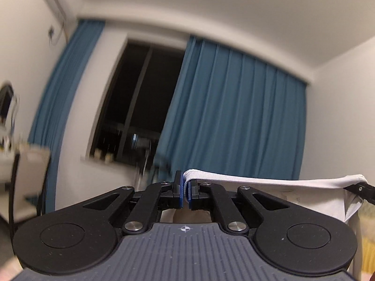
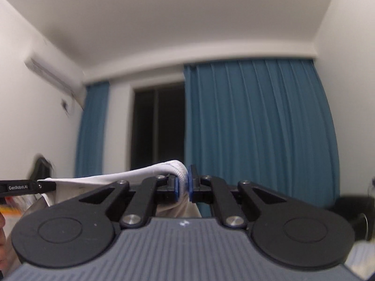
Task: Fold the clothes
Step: 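Lift the shirt with both grippers and shake it out in the air, then lower the shirt onto the bed and open both grippers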
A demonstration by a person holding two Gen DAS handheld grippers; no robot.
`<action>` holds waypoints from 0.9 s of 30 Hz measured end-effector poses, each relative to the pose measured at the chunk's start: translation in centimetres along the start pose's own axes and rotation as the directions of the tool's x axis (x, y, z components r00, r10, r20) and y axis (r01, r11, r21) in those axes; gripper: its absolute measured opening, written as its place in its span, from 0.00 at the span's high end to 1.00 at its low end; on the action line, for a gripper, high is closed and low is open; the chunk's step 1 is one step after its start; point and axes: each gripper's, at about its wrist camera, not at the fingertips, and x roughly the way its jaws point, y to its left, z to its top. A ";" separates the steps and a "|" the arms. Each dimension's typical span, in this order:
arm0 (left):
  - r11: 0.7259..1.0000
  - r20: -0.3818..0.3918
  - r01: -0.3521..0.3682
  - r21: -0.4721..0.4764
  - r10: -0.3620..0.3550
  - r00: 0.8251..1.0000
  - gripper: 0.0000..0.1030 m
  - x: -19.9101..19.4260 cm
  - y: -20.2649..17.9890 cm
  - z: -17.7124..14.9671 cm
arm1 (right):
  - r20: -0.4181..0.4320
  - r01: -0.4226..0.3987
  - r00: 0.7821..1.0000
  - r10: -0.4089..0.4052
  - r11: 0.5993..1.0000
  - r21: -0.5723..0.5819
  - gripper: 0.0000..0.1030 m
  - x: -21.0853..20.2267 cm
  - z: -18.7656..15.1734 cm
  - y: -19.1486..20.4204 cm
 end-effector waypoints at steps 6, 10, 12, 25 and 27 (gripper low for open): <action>0.999 -0.211 -0.047 0.014 0.049 0.976 0.95 14.8 3.0 -13.1 | -0.249 0.069 0.967 -0.059 0.997 0.032 0.91 12.5 -15.8 -4.1; 0.995 -0.375 -0.087 0.042 0.096 0.922 0.95 23.5 4.9 -22.3 | -0.447 0.105 0.891 -0.077 0.994 0.037 0.89 19.9 -27.3 -7.4; 0.993 -0.441 -0.093 0.067 0.113 0.890 0.95 26.9 6.1 -25.6 | -0.530 0.123 0.844 -0.079 0.991 0.047 0.89 22.7 -32.4 -9.3; 0.985 -0.610 -0.137 0.109 0.175 0.772 0.41 29.8 10.7 -32.5 | -0.737 0.157 0.673 -0.061 0.986 0.061 0.45 26.6 -42.8 -10.1; 0.985 -0.589 -0.123 0.120 0.171 0.790 0.31 27.9 9.9 -30.6 | -0.723 0.158 0.688 -0.058 0.985 0.071 0.41 25.8 -40.9 -10.2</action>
